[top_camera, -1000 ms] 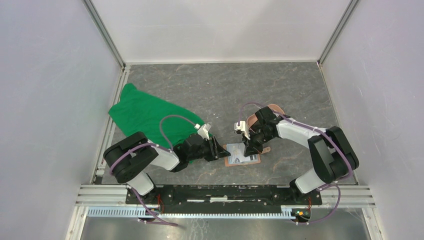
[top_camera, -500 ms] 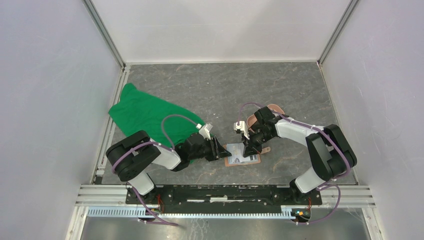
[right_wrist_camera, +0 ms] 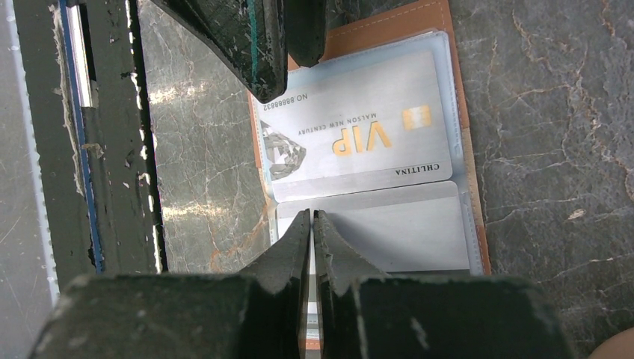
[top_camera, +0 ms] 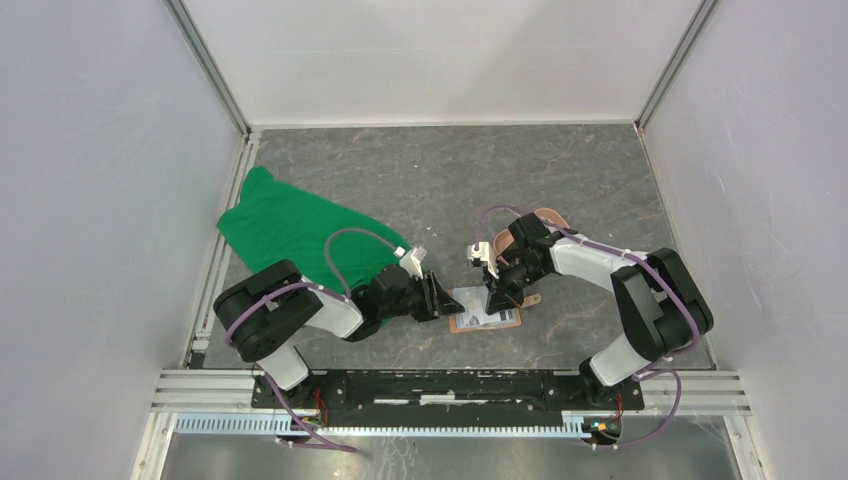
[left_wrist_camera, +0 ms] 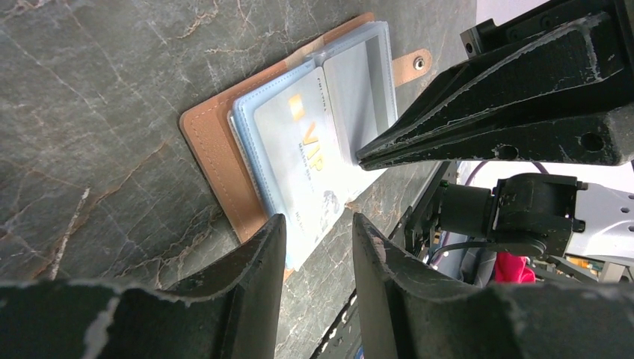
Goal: Put the credit cards into the card holder
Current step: Insert the credit card into the card holder.
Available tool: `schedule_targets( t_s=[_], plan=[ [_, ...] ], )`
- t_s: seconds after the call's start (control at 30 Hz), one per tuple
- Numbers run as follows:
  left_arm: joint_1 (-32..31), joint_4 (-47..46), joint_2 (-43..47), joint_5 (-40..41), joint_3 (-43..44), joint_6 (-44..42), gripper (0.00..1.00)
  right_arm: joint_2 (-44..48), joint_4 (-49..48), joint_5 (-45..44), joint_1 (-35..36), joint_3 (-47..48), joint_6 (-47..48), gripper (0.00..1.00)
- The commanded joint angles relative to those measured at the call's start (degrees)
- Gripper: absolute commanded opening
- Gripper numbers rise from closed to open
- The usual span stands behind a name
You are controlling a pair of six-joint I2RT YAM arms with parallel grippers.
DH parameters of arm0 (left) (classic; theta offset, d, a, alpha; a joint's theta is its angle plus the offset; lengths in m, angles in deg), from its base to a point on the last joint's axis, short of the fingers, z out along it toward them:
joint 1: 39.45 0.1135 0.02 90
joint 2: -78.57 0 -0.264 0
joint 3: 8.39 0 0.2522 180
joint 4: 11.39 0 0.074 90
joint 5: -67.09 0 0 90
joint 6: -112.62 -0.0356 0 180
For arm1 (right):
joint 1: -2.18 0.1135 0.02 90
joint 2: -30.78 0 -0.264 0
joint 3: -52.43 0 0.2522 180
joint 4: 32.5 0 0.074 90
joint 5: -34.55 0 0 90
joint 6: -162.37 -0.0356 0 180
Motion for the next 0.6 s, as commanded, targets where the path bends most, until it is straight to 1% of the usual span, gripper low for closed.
schedule_targets(
  t_s=[0.0,0.17,0.57],
  plan=[
    [-0.28,0.68,0.39,0.26,1.71,-1.00,0.46,-1.59,0.51,-3.54,-0.23,0.45,0.75,0.11],
    [-0.41,3.22,1.18,0.93,2.40,-2.13,0.47,-1.79,0.68,-3.62,-0.27,0.53,0.79,0.11],
    [-0.76,2.07,0.64,-0.13,2.76,-1.78,0.48,-2.15,0.77,-3.63,-0.31,0.53,0.81,0.11]
  ],
)
